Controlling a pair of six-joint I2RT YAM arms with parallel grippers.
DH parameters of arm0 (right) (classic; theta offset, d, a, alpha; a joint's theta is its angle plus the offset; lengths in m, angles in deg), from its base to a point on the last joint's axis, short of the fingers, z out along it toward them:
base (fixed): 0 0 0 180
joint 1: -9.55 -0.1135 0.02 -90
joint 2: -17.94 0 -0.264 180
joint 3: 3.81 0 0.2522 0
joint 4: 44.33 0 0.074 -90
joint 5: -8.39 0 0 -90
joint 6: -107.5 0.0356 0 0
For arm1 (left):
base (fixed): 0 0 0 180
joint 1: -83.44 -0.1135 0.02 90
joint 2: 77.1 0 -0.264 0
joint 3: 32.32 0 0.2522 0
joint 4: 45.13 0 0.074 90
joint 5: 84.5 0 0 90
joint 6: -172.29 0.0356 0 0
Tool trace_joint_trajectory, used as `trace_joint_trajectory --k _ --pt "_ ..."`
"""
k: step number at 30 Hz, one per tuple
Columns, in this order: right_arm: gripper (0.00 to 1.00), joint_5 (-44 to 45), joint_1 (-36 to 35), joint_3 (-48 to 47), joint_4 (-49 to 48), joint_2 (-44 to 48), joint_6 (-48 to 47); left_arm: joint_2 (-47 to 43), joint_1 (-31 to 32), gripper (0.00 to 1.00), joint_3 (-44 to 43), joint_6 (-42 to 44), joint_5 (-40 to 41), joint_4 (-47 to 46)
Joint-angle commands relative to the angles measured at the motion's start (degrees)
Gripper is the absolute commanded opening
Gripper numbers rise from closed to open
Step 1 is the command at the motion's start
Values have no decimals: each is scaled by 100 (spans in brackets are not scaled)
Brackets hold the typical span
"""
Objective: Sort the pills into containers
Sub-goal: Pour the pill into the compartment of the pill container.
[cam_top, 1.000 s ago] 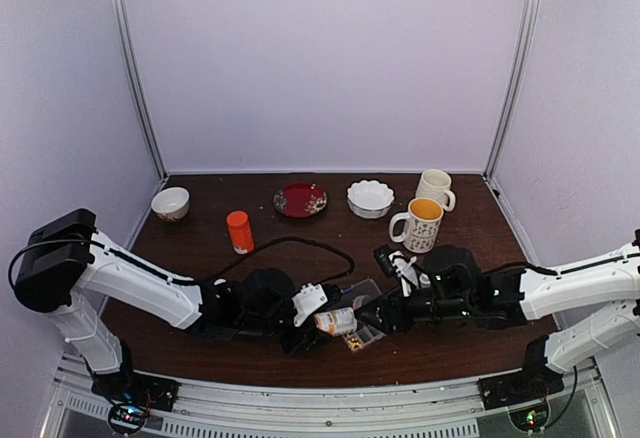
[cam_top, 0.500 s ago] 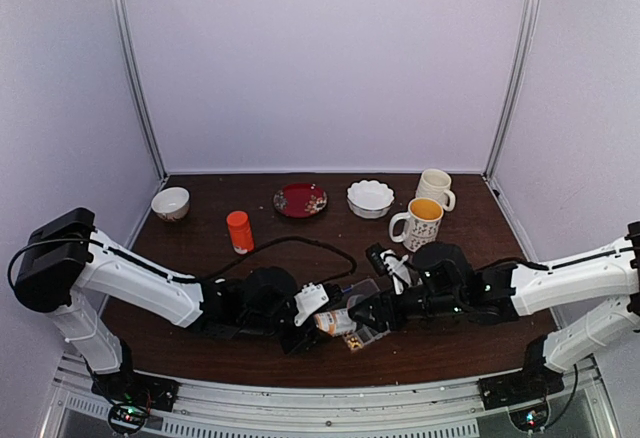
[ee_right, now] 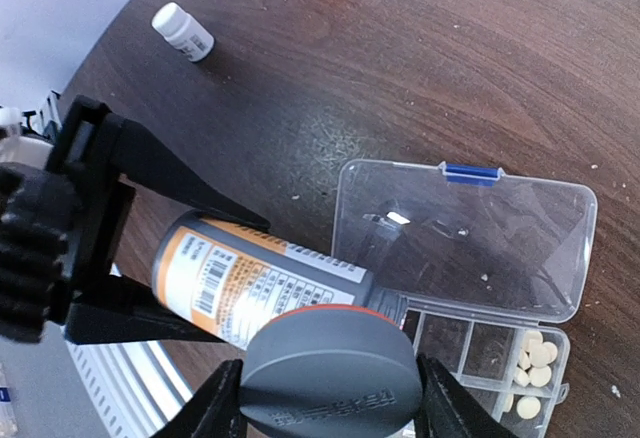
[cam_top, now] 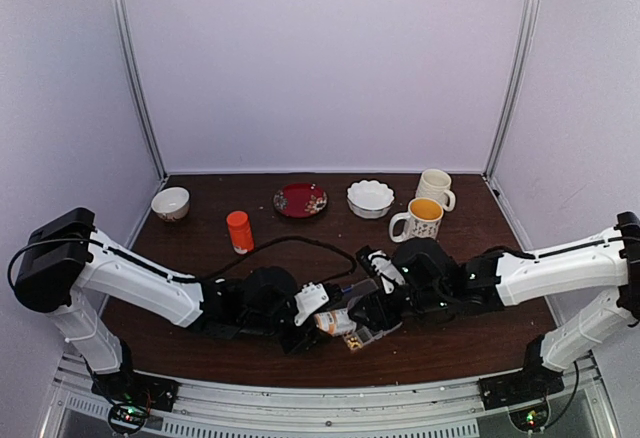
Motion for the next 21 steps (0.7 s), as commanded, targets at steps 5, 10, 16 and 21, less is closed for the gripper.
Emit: trace_joint_trajectory --k 5,10,16,21 --pt "0 404 -78 -122 295 -115 -83 -138 35 0 -297 -69 45 179" --pt "0 474 -78 113 -26 289 13 -229 44 0 -478 -91 84 539" --pt "0 750 -79 531 -387 850 158 -362 56 0 -536 -148 23 717" --pt "0 1060 -78 727 -390 1128 210 -418 94 0 -642 -126 134 916"
